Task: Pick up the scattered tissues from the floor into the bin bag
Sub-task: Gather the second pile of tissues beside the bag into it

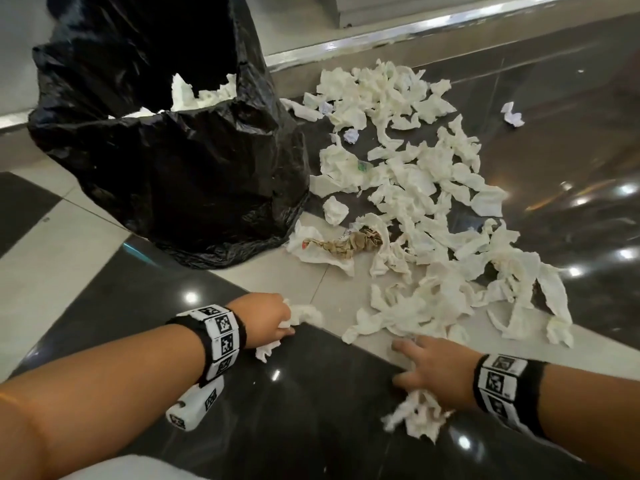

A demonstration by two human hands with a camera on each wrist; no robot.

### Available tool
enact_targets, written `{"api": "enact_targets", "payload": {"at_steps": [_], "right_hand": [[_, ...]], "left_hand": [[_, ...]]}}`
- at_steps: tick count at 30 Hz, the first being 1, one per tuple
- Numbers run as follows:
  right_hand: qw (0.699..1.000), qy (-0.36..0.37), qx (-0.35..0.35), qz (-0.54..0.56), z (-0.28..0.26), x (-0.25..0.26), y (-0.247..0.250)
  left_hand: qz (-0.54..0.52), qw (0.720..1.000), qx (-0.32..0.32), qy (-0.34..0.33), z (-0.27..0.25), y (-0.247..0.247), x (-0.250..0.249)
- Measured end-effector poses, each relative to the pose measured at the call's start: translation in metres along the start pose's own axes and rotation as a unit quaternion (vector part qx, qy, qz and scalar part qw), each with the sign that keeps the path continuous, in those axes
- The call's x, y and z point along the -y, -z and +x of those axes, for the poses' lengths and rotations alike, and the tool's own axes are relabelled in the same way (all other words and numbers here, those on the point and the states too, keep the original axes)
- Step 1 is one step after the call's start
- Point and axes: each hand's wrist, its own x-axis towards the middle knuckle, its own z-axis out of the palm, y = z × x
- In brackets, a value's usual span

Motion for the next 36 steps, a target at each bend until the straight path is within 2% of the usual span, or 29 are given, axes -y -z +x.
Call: {"api": "enact_targets", "payload": {"at_steps": [3, 5, 8, 10, 12, 15, 17, 19, 22, 24, 26, 28, 30, 33, 36], "right_hand": [[0.999, -0.007, -0.042, 0.009, 0.014, -0.006, 0.015], [0.993, -0.030, -0.099, 0.050, 0.027, -0.013, 0.040], [0.959, -0.088, -0.236, 0.131, 0.043, -0.027, 0.075], [0.942, -0.109, -0.268, 0.173, 0.053, -0.031, 0.092], [0.952, -0.117, -0.233, 0.159, 0.063, -0.031, 0.097], [0.979, -0.109, -0.145, 0.089, 0.085, -0.028, 0.085], [0.987, -0.099, -0.122, 0.045, 0.095, -0.028, 0.085], [0.987, -0.092, -0.131, 0.018, 0.098, -0.025, 0.097], [0.973, -0.097, -0.208, 0.006, 0.101, -0.024, 0.119], [0.964, -0.104, -0.243, 0.009, 0.106, -0.024, 0.134], [0.968, -0.120, -0.220, 0.005, 0.115, -0.024, 0.143], [0.981, -0.128, -0.143, -0.012, 0.127, -0.024, 0.145], [0.984, -0.135, -0.110, -0.027, 0.135, -0.021, 0.142], [0.976, -0.160, -0.150, -0.008, 0.138, -0.015, 0.140], [0.960, -0.173, -0.205, 0.077, 0.130, -0.014, 0.150]], "left_hand": [[0.002, 1.000, -0.011, 0.016, -0.014, 0.000, 0.005], [-0.035, 0.998, -0.026, 0.034, -0.023, -0.001, 0.011], [-0.095, 0.993, -0.053, 0.036, -0.035, -0.001, 0.016], [-0.122, 0.991, -0.054, 0.034, -0.044, -0.001, 0.020], [-0.135, 0.989, -0.043, 0.040, -0.055, 0.002, 0.024], [-0.133, 0.990, -0.031, 0.040, -0.070, 0.003, 0.033], [-0.126, 0.990, -0.026, 0.050, -0.082, 0.001, 0.040], [-0.123, 0.989, -0.030, 0.073, -0.094, -0.002, 0.049], [-0.136, 0.986, -0.053, 0.085, -0.111, -0.009, 0.062], [-0.139, 0.984, -0.043, 0.098, -0.122, -0.015, 0.068], [-0.127, 0.984, -0.046, 0.118, -0.129, -0.025, 0.074], [-0.115, 0.983, -0.043, 0.138, -0.136, -0.031, 0.077], [-0.120, 0.982, -0.046, 0.137, -0.142, -0.033, 0.078], [-0.130, 0.982, -0.060, 0.123, -0.148, -0.034, 0.080], [-0.141, 0.978, -0.080, 0.129, -0.153, -0.039, 0.089]]}}
